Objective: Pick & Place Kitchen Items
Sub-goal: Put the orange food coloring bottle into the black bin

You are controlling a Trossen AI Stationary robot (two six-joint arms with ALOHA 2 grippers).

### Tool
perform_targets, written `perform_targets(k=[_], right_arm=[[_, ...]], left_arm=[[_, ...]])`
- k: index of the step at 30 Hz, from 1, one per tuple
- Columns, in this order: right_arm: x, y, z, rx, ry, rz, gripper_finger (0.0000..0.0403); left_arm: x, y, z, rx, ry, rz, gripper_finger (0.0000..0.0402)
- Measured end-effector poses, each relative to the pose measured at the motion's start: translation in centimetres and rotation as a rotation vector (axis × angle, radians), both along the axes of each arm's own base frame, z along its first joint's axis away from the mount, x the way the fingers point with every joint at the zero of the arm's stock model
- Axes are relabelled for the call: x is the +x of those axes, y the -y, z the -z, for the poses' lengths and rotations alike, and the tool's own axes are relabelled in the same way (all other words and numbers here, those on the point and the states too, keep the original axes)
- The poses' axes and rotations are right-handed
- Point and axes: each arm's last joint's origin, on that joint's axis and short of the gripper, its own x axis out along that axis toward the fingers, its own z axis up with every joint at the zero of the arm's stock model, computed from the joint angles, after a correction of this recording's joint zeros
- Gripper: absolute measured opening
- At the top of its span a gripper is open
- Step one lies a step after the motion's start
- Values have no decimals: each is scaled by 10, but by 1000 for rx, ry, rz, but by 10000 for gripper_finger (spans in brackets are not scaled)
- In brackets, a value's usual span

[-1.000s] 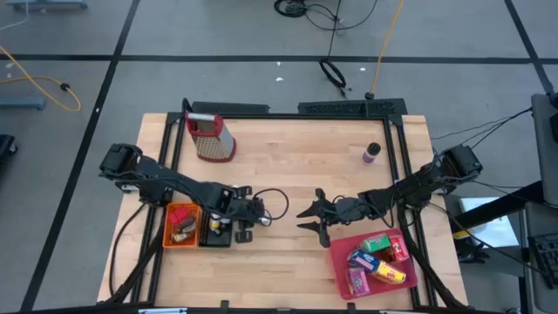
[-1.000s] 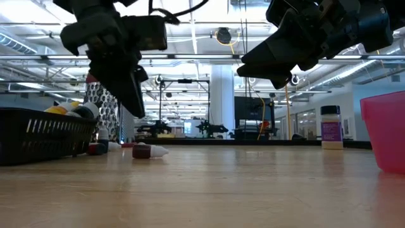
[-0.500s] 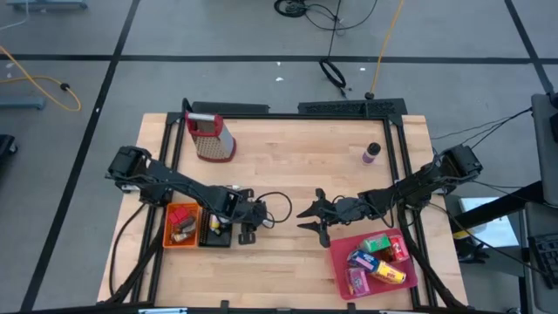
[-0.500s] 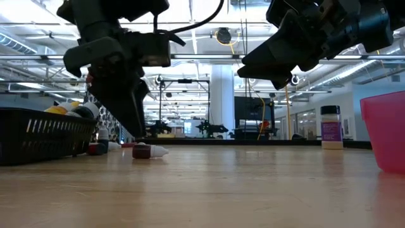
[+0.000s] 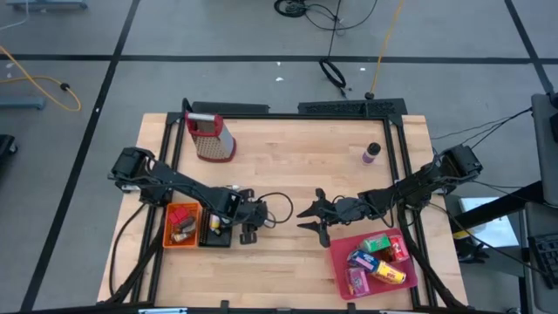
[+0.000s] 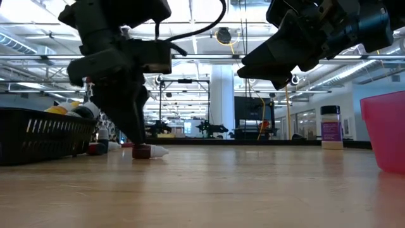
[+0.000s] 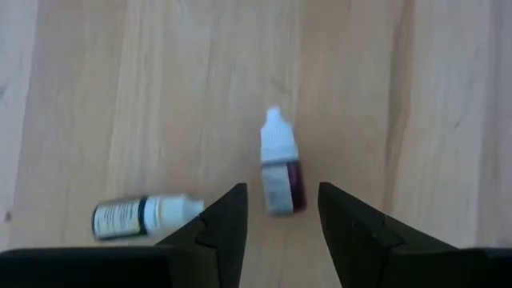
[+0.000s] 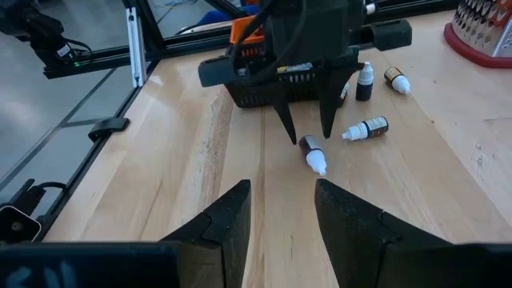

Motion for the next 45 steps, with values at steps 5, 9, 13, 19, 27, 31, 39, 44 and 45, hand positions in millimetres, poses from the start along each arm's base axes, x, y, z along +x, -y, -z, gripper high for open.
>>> perform_targets(k=[5, 9, 13, 19, 27, 31, 39, 44, 45], right_arm=[[0, 0, 0, 0, 0, 0, 132], [0, 0, 0, 0, 0, 0, 132], [0, 0, 0, 0, 0, 0, 132], [0, 0, 0, 0, -1, 0, 132], [0, 0, 0, -1, -4, 0, 132], [0, 0, 1, -3, -8, 1, 132], [-1, 0, 2, -16, -15, -3, 132], [0, 0, 2, -16, -15, -3, 132], [0, 0, 1, -16, -15, -3, 132]], left_arm=[[3, 1, 9, -1, -12, -8, 154], [9, 2, 19, -5, 4, -10, 154], [12, 3, 23, -3, 10, -19, 153], [9, 2, 22, 6, -10, -42, 92], [5, 0, 6, 24, -1, -44, 40], [-1, -1, -16, 23, -38, -85, 45], [-24, 11, -67, 71, -130, -142, 56], [-43, 19, -83, 53, -154, -223, 41], [-47, 20, -83, 50, -169, -251, 41]])
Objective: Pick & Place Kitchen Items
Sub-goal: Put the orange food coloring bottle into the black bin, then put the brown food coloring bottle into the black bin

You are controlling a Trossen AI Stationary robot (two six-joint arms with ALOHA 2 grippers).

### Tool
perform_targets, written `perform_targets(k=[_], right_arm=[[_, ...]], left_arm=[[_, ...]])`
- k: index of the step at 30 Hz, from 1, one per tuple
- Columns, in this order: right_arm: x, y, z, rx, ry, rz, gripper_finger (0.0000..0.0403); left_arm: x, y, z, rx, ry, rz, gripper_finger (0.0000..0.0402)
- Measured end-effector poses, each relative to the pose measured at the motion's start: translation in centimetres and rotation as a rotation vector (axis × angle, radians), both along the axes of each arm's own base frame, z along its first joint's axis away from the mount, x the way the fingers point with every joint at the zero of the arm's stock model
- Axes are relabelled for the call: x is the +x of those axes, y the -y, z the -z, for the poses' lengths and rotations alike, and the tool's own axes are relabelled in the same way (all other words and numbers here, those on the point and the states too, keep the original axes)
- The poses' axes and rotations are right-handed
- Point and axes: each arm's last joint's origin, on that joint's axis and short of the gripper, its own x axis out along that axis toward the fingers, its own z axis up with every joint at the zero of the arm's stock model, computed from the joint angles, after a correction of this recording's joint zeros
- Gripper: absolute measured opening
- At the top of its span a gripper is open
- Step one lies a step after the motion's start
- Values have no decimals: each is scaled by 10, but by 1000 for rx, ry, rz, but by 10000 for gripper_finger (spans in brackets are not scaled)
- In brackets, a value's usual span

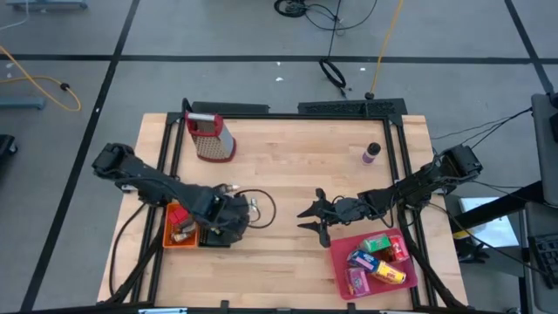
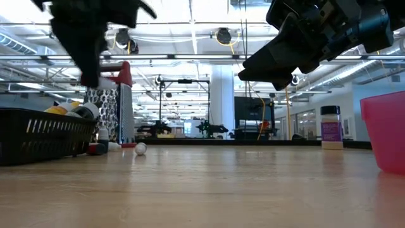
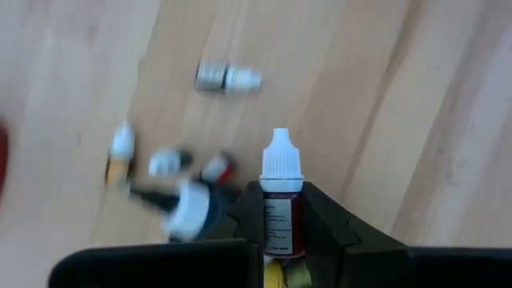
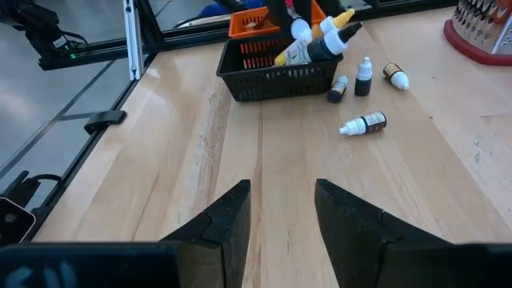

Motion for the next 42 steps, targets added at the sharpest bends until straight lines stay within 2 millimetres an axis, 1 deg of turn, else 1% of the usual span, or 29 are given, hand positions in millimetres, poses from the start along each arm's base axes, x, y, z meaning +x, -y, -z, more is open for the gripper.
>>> perform_targets(k=[2, 4, 7, 11, 13, 15, 18, 21, 26, 30, 33, 38, 42], right_arm=[[0, 0, 0, 0, 0, 0, 132], [0, 0, 0, 1, 0, 0, 132], [0, 0, 0, 1, 0, 0, 132], [0, 0, 0, 0, 0, 0, 132], [0, 0, 0, 0, 1, 0, 132], [0, 0, 0, 0, 1, 0, 132], [0, 0, 0, 0, 1, 0, 132], [0, 0, 0, 0, 1, 0, 132], [0, 0, 0, 0, 1, 0, 132], [0, 0, 0, -4, 1, -2, 132], [0, 0, 0, -4, 1, -1, 132], [0, 0, 0, -3, 2, -1, 132], [0, 0, 0, -3, 2, -1, 132]], left_arm=[[-9, 3, 2, -11, -50, -60, 48], [-18, 6, 4, -28, -109, -109, 64], [-31, 13, 12, -16, -182, -174, 77], [-43, 22, 21, -5, -208, -221, 61], [-45, 25, 22, 2, -203, -230, 52], [-46, 26, 22, 11, -191, -239, 52], [-46, 26, 22, 9, -187, -248, 74], [-46, 26, 22, 10, -187, -248, 114], [-45, 24, 22, 9, -187, -253, 171], [-41, 20, 22, 37, -175, -186, 193], [-34, 17, 22, 56, -131, -105, 196], [-14, 1, 20, 29, -47, -36, 185], [3, -13, 19, -42, 17, 43, 172]])
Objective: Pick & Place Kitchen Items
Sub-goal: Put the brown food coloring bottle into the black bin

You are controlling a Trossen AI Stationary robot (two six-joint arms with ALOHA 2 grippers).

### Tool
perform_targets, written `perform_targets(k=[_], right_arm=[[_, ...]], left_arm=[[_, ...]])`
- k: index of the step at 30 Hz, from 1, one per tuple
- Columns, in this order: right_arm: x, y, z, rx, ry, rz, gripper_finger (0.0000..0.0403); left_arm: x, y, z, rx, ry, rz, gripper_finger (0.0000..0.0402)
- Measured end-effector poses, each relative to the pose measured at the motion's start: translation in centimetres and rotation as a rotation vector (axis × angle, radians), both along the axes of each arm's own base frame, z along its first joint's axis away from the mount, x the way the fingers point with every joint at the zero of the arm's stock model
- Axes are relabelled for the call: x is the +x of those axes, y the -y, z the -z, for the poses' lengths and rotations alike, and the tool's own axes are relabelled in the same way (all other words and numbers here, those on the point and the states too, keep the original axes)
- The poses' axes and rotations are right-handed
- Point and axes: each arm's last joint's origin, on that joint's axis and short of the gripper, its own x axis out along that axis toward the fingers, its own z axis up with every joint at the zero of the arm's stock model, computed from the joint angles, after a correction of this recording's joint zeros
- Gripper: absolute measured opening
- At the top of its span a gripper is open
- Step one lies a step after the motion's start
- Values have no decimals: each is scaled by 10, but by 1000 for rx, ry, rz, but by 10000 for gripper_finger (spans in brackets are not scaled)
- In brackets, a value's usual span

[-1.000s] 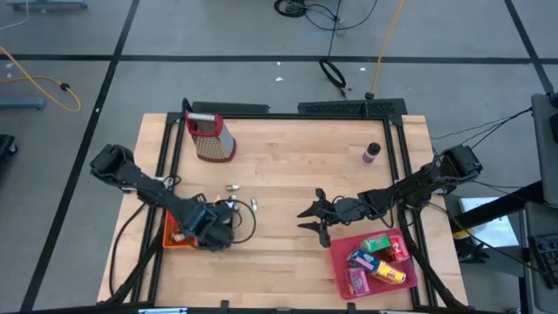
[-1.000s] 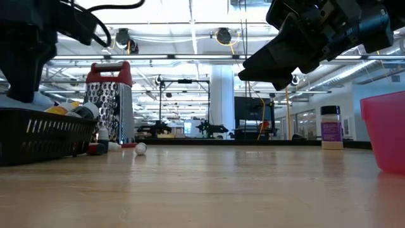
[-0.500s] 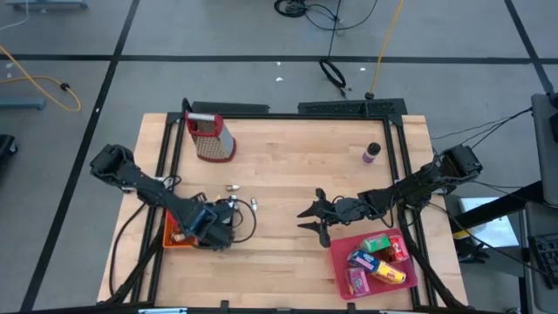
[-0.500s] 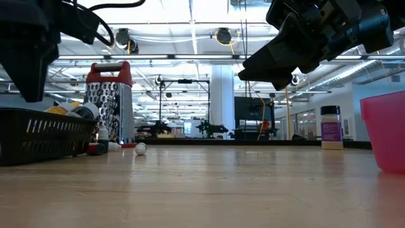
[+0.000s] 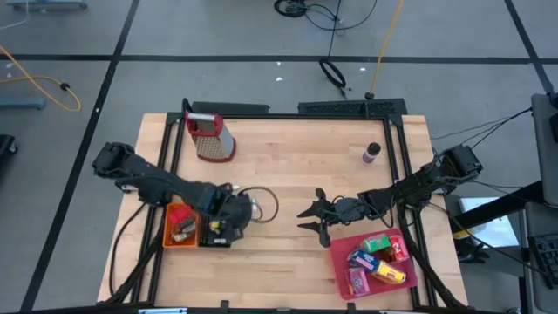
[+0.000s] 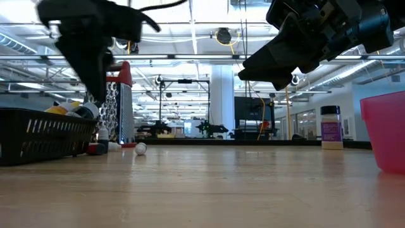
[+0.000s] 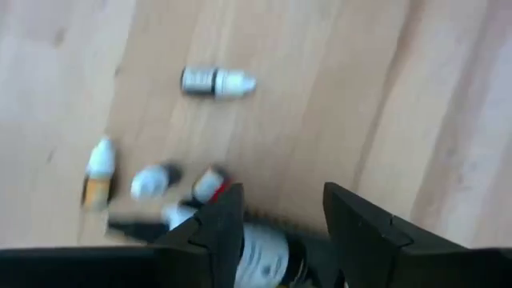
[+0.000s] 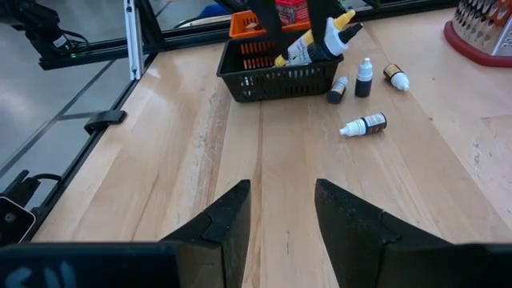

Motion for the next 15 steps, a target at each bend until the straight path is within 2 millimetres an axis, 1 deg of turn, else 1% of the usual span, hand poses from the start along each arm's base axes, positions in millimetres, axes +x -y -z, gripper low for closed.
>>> perform_targets(k=[2, 4, 8, 11, 15], right_arm=[[0, 0, 0, 0, 0, 0, 132], [0, 0, 0, 0, 0, 0, 132], [0, 0, 0, 0, 0, 0, 132], [0, 0, 0, 0, 0, 0, 132], [0, 0, 0, 0, 0, 0, 132]], left_arm=[[8, -8, -1, -36, 39, 11, 166], [15, -18, -3, -59, 79, -21, 160], [25, -43, -5, -106, 142, -209, 149], [27, -61, -5, -139, 154, -368, 143], [30, -77, -2, -168, 150, -445, 142]])
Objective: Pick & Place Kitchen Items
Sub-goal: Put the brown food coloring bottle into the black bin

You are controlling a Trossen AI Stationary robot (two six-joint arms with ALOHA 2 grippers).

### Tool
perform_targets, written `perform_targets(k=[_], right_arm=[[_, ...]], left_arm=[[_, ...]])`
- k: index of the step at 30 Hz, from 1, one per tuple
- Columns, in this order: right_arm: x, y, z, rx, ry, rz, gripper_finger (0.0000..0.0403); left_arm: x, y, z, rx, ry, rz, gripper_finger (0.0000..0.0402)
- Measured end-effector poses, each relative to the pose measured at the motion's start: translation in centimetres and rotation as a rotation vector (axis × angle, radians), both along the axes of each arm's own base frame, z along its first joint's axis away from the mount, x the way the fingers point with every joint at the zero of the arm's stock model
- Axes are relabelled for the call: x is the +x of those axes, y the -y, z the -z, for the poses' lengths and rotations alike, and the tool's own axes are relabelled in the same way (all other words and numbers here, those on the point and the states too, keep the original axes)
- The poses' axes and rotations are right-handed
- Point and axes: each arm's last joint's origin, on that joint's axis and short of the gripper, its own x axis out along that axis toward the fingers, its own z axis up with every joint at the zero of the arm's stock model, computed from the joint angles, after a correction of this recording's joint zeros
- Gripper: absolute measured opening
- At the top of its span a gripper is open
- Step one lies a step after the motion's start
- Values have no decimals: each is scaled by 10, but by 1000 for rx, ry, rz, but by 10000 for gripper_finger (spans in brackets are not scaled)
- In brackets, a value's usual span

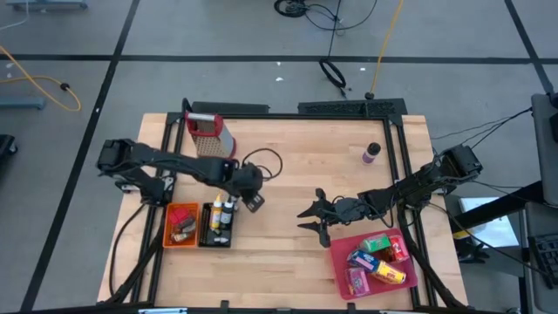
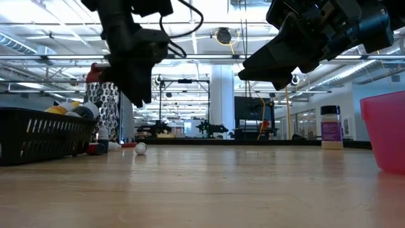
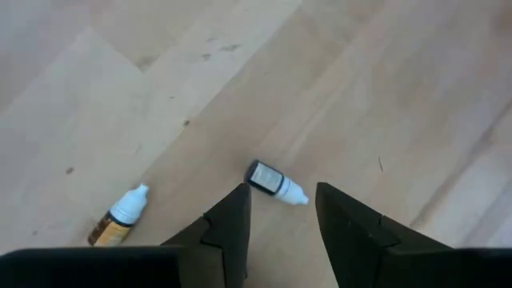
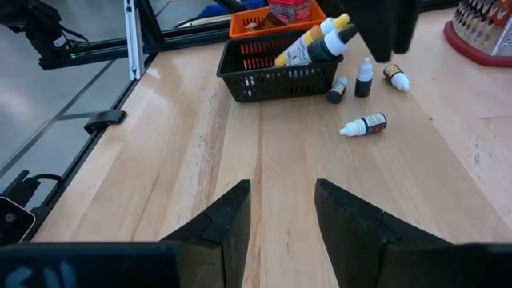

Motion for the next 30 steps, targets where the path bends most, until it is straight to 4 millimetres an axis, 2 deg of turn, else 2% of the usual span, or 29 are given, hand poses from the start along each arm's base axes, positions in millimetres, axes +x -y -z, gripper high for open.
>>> perform_targets(k=[7, 14, 23, 30], right_arm=[[0, 0, 0, 0, 1, 0, 132], [0, 0, 0, 0, 0, 0, 132], [0, 0, 0, 0, 0, 0, 132], [0, 0, 0, 0, 0, -1, 132]], left_arm=[[11, -4, 20, -94, -41, 3, 150], [16, -4, 38, -100, -104, 2, 170], [16, -4, 39, -106, -109, -28, 203], [18, -5, 45, -98, -121, -73, 204]])
